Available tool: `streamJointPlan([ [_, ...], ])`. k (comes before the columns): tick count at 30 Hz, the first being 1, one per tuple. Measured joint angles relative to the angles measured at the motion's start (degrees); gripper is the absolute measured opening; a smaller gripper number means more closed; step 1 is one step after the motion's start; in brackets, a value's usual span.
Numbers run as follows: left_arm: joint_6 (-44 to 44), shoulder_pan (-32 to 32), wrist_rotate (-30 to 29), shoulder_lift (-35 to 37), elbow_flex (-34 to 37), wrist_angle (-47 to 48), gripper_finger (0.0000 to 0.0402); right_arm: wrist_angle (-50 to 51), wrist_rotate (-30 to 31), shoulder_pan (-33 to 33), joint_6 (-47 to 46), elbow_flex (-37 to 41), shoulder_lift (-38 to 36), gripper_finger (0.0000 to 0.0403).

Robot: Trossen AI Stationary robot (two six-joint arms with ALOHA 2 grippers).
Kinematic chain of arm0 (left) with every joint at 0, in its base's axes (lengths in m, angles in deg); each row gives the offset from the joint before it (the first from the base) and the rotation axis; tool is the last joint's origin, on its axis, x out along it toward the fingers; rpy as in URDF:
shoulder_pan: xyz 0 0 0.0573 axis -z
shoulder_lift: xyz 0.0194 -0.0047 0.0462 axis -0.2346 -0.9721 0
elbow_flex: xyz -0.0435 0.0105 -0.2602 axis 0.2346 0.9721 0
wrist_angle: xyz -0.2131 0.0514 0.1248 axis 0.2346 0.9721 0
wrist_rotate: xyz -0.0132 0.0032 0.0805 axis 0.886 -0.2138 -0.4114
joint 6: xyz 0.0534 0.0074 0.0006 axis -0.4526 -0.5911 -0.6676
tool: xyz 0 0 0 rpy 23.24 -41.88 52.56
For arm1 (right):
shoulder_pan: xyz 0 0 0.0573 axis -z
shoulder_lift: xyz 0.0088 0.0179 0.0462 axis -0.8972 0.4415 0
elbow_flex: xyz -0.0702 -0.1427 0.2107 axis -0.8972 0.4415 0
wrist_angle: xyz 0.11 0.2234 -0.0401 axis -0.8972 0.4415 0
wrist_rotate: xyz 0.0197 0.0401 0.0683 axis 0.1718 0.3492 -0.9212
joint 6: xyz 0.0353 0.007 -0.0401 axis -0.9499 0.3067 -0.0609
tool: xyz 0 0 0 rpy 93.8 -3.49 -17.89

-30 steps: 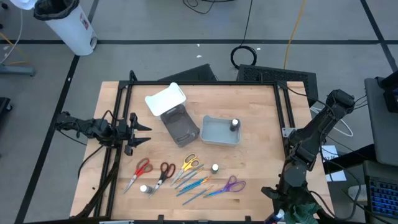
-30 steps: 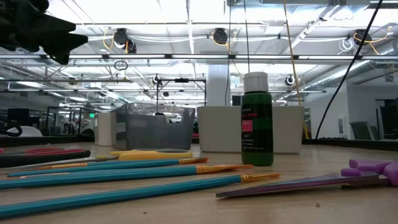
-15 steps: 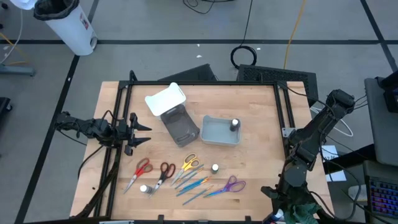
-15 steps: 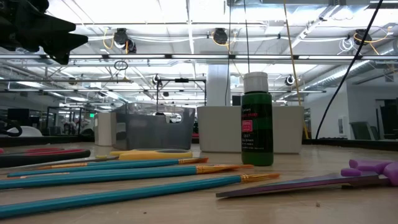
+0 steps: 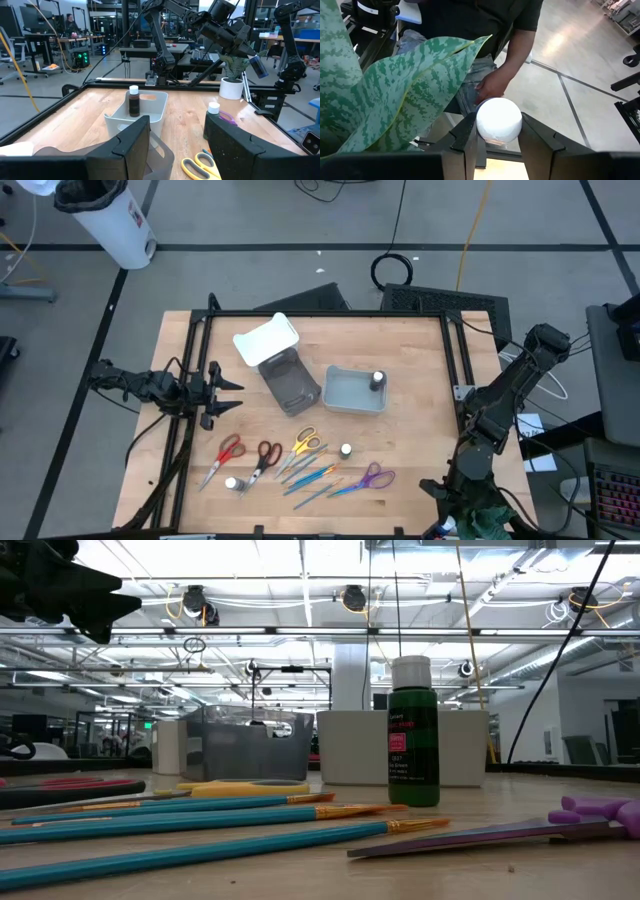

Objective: Pick & Place Paint Supplies
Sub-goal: Put the blue paint bottle into the gray bin

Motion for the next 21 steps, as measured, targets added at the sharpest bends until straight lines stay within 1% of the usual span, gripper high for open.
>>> streamJointPlan([
  [8,0.0,0.0,0.0,0.0,0.0,0.0,0.02,0.0,0.6,0.0,0.0,0.0,0.0,0.0104],
  [16,0.0,0.0,0.0,0.0,0.0,0.0,0.02,-0.5,8.7,0.0,-2.6,0.0,0.0,0.0104],
  [18,0.0,0.0,0.0,0.0,0.0,0.0,0.02,-1.2,11.9,0.0,-3.9,0.0,0.0,0.0104],
  [21,0.0,0.0,0.0,0.0,0.0,0.0,0.02,-2.9,18.5,0.2,-7.3,0.0,0.0,0.0104],
])
